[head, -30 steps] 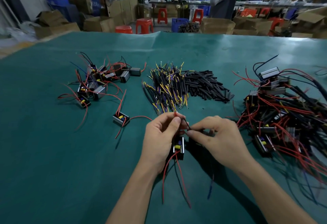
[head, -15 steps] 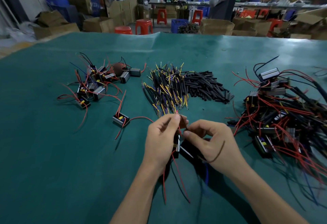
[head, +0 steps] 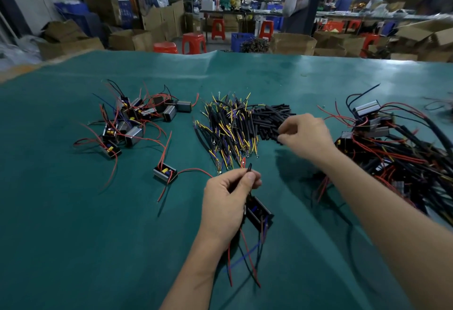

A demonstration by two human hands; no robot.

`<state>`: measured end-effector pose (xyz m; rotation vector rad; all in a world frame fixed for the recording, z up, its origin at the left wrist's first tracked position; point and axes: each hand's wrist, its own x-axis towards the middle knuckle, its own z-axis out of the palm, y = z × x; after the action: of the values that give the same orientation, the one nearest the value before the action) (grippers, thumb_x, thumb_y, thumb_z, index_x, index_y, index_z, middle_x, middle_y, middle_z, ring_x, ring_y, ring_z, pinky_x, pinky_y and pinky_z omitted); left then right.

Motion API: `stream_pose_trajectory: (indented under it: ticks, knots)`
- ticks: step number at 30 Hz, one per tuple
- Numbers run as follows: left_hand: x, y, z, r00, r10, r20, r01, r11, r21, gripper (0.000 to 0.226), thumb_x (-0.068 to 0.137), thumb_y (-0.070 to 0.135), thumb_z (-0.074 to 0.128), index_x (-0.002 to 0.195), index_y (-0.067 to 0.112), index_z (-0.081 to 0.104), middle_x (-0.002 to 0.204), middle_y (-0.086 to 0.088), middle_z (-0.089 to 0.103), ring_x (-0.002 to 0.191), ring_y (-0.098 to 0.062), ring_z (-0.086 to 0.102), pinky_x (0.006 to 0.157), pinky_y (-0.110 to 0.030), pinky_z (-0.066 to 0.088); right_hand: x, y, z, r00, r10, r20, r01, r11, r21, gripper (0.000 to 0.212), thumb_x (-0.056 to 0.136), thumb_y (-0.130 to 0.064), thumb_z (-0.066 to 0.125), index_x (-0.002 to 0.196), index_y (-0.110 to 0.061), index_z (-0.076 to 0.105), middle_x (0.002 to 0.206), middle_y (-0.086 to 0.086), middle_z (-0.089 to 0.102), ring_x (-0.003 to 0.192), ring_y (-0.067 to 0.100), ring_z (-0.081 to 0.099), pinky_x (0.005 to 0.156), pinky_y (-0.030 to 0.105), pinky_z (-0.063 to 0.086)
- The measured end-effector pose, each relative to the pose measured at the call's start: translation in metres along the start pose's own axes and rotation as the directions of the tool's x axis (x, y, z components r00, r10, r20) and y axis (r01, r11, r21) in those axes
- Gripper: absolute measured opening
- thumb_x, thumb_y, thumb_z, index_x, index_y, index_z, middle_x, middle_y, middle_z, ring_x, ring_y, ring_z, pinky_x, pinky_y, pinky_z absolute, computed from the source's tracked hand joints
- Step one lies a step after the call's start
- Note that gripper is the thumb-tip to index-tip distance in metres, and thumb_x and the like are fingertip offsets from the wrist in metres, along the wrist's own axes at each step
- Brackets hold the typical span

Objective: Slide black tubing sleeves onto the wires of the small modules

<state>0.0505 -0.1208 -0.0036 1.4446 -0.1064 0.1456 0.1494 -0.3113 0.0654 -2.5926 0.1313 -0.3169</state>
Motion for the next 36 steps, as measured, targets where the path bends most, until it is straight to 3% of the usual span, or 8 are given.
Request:
stream_pose_trajectory:
  ticks: [2,5,12,17,22,31,34,36]
  knots:
    - [-0.001,0.002,0.0,1.0,-0.009,0.009,0.009,1.0,0.009,0.025,0.096,0.009,0.066,0.081,0.024,0.079,0.084,-0.001,0.079,0.085,-0.019,0.075,0.081,-0.028,0.058,0.023,0.008,0.008,0.997,0.078,-0.007,-0.078,0.979,-0.187,0.017,0.09,-0.032,0.069,0.104,-0.022,0.073,0.104,0.007,0.072,0.101,0.032,0.066,0.087,0.037,0.056]
    - [0.0,0.003,-0.001,1.0,-0.008,0.018,0.008,1.0,0.019,0.024,0.097,0.008,0.065,0.082,0.022,0.078,0.084,0.0,0.078,0.084,-0.016,0.075,0.08,-0.024,0.057,0.038,0.014,0.023,0.99,0.122,0.07,-0.094,0.946,-0.311,0.024,0.093,-0.039,0.067,0.098,-0.015,0.067,0.1,0.012,0.067,0.091,0.034,0.06,0.076,0.036,0.051]
    - [0.0,0.005,-0.001,0.999,-0.008,0.033,0.007,1.0,0.016,0.022,0.096,0.009,0.066,0.083,0.023,0.078,0.083,0.001,0.078,0.084,-0.014,0.075,0.081,-0.022,0.056,0.041,0.013,0.029,0.986,0.165,0.017,-0.159,0.969,-0.189,0.007,0.089,-0.022,0.069,0.092,-0.017,0.073,0.103,0.014,0.067,0.096,0.037,0.061,0.079,0.037,0.052]
    - [-0.001,0.006,-0.002,0.999,-0.009,0.037,0.008,1.0,0.015,0.021,0.096,0.008,0.066,0.085,0.021,0.078,0.081,0.001,0.078,0.082,-0.012,0.075,0.079,-0.019,0.055,0.039,0.017,0.022,0.987,0.131,0.089,-0.113,0.976,-0.186,0.014,0.095,-0.014,0.064,0.101,-0.013,0.077,0.112,0.013,0.071,0.103,0.034,0.064,0.082,0.032,0.052]
    - [-0.001,0.007,-0.002,0.999,-0.018,0.039,0.018,1.0,0.012,0.018,0.097,0.008,0.065,0.088,0.017,0.077,0.081,-0.001,0.078,0.081,-0.009,0.074,0.077,-0.017,0.054,0.031,0.019,0.022,0.994,0.053,0.1,-0.035,0.984,-0.175,0.015,0.093,-0.02,0.067,0.079,-0.026,0.064,0.104,0.007,0.069,0.09,0.025,0.056,0.078,0.029,0.045]
    - [-0.001,0.003,-0.002,0.999,0.0,0.042,-0.001,1.0,0.024,0.017,0.097,0.008,0.065,0.088,0.016,0.078,0.081,-0.001,0.078,0.082,-0.011,0.075,0.078,-0.016,0.053,0.024,0.027,0.029,0.999,-0.042,0.025,0.046,0.985,-0.164,0.019,0.093,-0.015,0.065,0.113,-0.016,0.067,0.109,0.009,0.07,0.112,0.032,0.061,0.098,0.038,0.05]
    - [0.0,0.002,-0.002,0.999,-0.003,0.047,0.002,1.0,0.028,0.017,0.096,0.01,0.066,0.089,0.019,0.078,0.08,-0.001,0.078,0.082,-0.011,0.074,0.079,-0.018,0.054,0.008,0.021,0.022,0.99,-0.096,-0.099,0.094,0.995,-0.027,0.026,0.095,-0.009,0.061,0.119,-0.011,0.07,0.107,0.009,0.073,0.104,0.028,0.066,0.092,0.033,0.051]
    - [0.001,0.002,-0.003,0.999,-0.004,0.043,0.002,0.999,0.04,0.016,0.096,0.012,0.067,0.089,0.021,0.079,0.079,-0.001,0.077,0.078,-0.009,0.072,0.078,-0.019,0.054,-0.016,0.009,0.019,0.997,-0.028,-0.071,0.049,0.945,0.324,0.019,0.096,-0.003,0.06,0.11,-0.01,0.07,0.087,0.002,0.07,0.077,0.019,0.064,0.07,0.027,0.051]
